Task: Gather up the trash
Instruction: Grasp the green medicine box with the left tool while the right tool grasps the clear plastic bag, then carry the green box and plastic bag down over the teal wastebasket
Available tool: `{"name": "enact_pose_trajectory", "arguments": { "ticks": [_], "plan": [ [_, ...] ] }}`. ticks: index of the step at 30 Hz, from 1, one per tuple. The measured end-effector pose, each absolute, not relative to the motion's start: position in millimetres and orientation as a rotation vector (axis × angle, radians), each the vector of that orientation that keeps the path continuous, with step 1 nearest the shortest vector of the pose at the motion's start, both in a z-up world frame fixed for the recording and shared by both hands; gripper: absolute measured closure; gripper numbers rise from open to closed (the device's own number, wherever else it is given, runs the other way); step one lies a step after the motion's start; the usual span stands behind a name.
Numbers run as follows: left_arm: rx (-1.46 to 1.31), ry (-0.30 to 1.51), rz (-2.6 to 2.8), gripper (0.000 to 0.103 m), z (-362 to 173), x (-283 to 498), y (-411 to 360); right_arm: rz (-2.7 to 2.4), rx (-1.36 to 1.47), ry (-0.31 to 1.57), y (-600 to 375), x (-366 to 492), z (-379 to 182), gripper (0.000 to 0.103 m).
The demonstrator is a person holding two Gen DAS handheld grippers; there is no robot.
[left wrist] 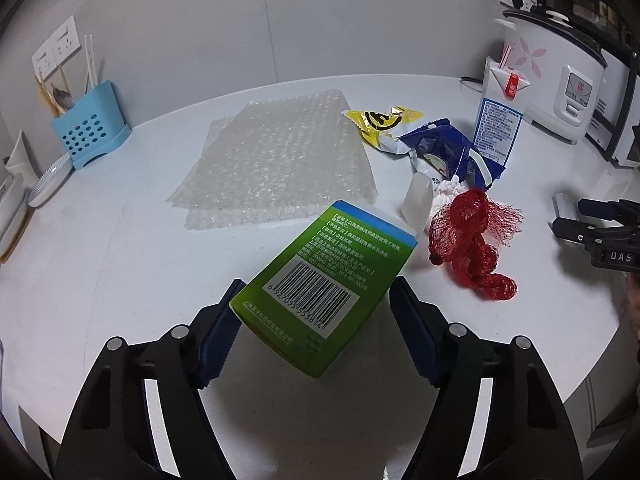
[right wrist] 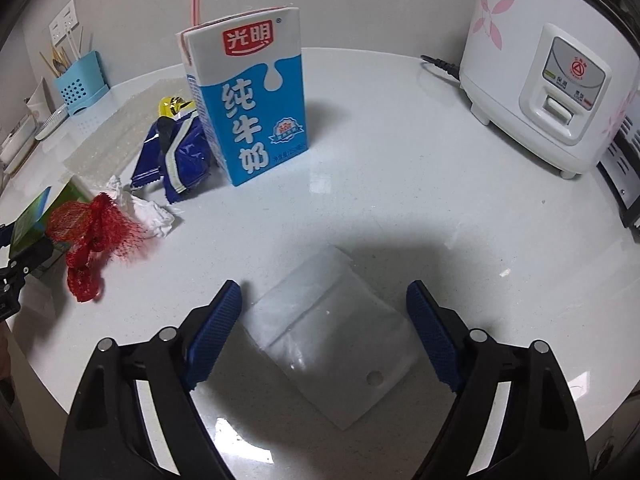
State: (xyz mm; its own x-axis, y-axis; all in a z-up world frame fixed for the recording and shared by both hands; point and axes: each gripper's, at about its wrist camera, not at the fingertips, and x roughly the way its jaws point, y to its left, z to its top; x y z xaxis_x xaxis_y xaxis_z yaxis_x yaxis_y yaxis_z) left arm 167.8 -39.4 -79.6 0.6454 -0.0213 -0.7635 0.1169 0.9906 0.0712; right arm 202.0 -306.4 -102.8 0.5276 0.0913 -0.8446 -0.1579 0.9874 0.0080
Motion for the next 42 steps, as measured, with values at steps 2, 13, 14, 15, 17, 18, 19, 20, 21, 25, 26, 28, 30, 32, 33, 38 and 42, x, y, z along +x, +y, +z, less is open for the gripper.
{"name": "enact_pose_trajectory", "arguments": {
  "ticks": [2, 13, 14, 15, 17, 18, 19, 20, 21, 25, 26, 28, 30, 32, 33, 38, 42],
  "plan": [
    [0.111, 0.870, -0.071, 0.038, -79, 167, -39, 0.153, -0.075, 1.006, -303, 201, -102, 0.031],
    [0.102, 0.875, -0.045, 0.046, -77, 159, -38, 0.151, -0.072, 1.016, -292, 194, -95, 0.076],
    [0.102, 0.875, -0.044, 0.046, -77, 158, -38, 0.149, -0.068, 1.016, -292, 194, -95, 0.080],
    [0.100, 0.875, -0.043, 0.046, -76, 158, -37, 0.140, -0.066, 1.015, -292, 193, -95, 0.084],
    [0.097, 0.873, -0.041, 0.047, -75, 154, -36, 0.120, -0.057, 1.012, -293, 193, -95, 0.092],
    [0.095, 0.872, -0.040, 0.047, -74, 153, -36, 0.116, -0.051, 1.008, -293, 192, -95, 0.093],
    [0.092, 0.870, -0.039, 0.047, -73, 151, -35, 0.113, -0.047, 0.999, -293, 191, -94, 0.094],
    [0.090, 0.870, -0.037, 0.047, -72, 150, -34, 0.106, -0.045, 0.991, -294, 189, -94, 0.095],
    [0.088, 0.868, -0.036, 0.047, -71, 148, -34, 0.100, -0.039, 0.986, -294, 188, -93, 0.095],
    [0.081, 0.862, -0.030, 0.048, -67, 141, -30, 0.092, -0.032, 0.968, -294, 182, -88, 0.097],
    [0.077, 0.860, -0.028, 0.048, -66, 139, -28, 0.089, -0.035, 0.962, -293, 179, -86, 0.098],
    [0.070, 0.854, -0.021, 0.048, -63, 135, -25, 0.091, -0.037, 0.954, -292, 175, -82, 0.098],
    [0.062, 0.851, -0.014, 0.048, -60, 130, -23, 0.094, -0.045, 0.941, -288, 169, -77, 0.098],
    [0.058, 0.847, -0.005, 0.049, -57, 125, -20, 0.093, -0.050, 0.928, -285, 163, -74, 0.098],
    [0.052, 0.846, 0.000, 0.049, -56, 123, -19, 0.094, -0.051, 0.923, -284, 160, -73, 0.098],
    [0.037, 0.842, 0.013, 0.050, -53, 108, -15, 0.104, -0.053, 0.886, -276, 145, -63, 0.098],
    [0.028, 0.837, 0.023, 0.050, -52, 95, -15, 0.110, -0.062, 0.869, -268, 133, -60, 0.099]
  ]
}}
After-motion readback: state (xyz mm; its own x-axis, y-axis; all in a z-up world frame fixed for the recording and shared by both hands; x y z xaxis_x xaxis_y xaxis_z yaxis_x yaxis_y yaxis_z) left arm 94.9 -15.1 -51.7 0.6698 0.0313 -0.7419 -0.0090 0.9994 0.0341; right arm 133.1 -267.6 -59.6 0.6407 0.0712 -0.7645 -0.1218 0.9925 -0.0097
